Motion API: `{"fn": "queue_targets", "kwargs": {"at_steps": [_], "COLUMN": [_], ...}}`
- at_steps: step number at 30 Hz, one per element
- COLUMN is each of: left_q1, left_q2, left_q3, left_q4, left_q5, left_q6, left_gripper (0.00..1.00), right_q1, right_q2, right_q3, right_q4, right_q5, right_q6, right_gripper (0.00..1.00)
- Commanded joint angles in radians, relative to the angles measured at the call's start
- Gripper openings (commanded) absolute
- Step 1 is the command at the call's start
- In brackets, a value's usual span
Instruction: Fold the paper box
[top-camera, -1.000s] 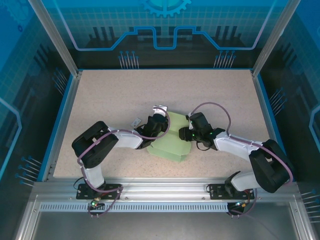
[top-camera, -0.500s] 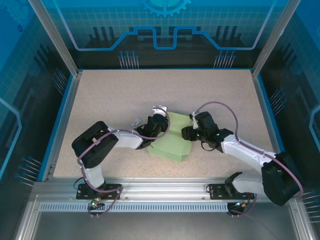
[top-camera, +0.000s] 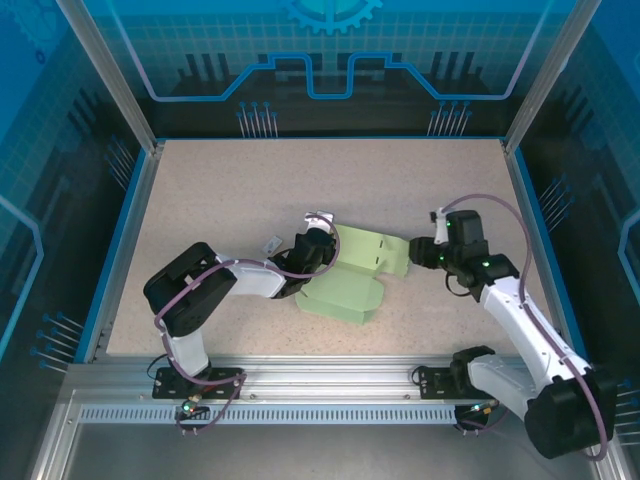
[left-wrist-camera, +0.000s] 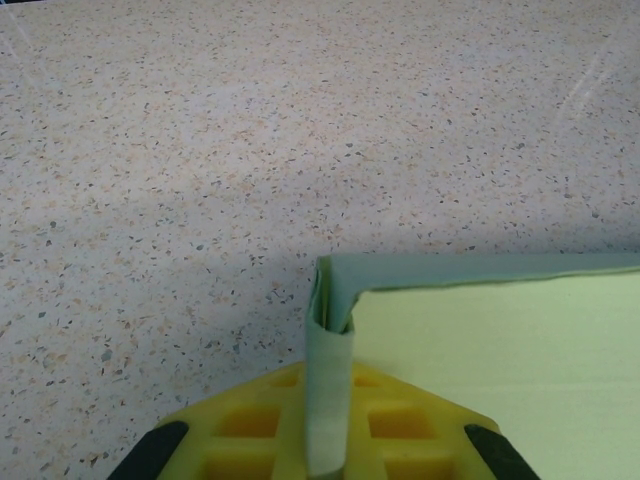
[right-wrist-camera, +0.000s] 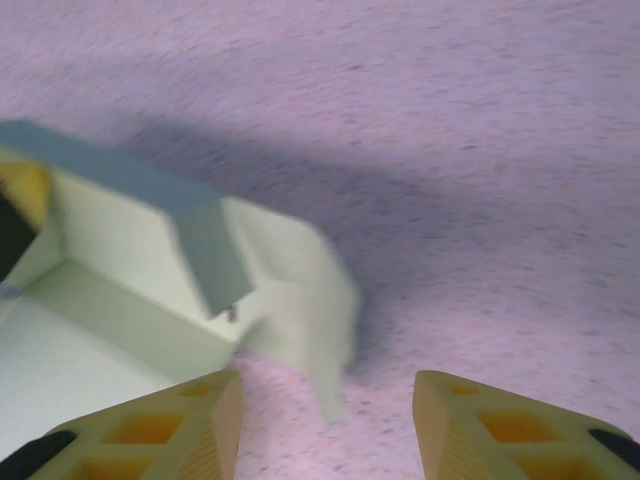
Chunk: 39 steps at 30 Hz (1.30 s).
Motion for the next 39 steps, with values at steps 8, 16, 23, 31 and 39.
{"fn": "queue_targets", "kwargs": {"at_steps": [8,16,23,31,39], "left_q1": [-0.005,-0.006,-0.005,-0.005,-0.006], "left_q2": [-0.058,-0.061,-0.057,-0.046,-0.047], "left_q3": [0.015,0.022,0.024,0.033,0.027], "left_q4": [-0.019,-0.015,-0.024,-0.026,-0.025], "left_q5": [-0.007,0.012,0.006,0.021,0.025], "left_q6": [-0.040,-0.049,-0.041,-0.045,-0.052], "left_gripper": [0.11,0.11,0.11,0.11,0.11], "right_q1": [-0.151,-0.110,-0.088,-0.036,0.033], "right_q2": [0.171,0.286,0.256,0.271,0.300], "right_q3": [-0.083,-0.145,-0.152,-0.145,-0.115], "right_q4": [0.093,0.276,0.320,0.381,0.431], "right_q5": [-0.156,-0.323,-0.401,-0.459,-0.449], "right_q6": [0.046,0.041,0.014,0.012,0.014], "right_gripper": [0.45,0.43,0.44,0.44,0.44]}}
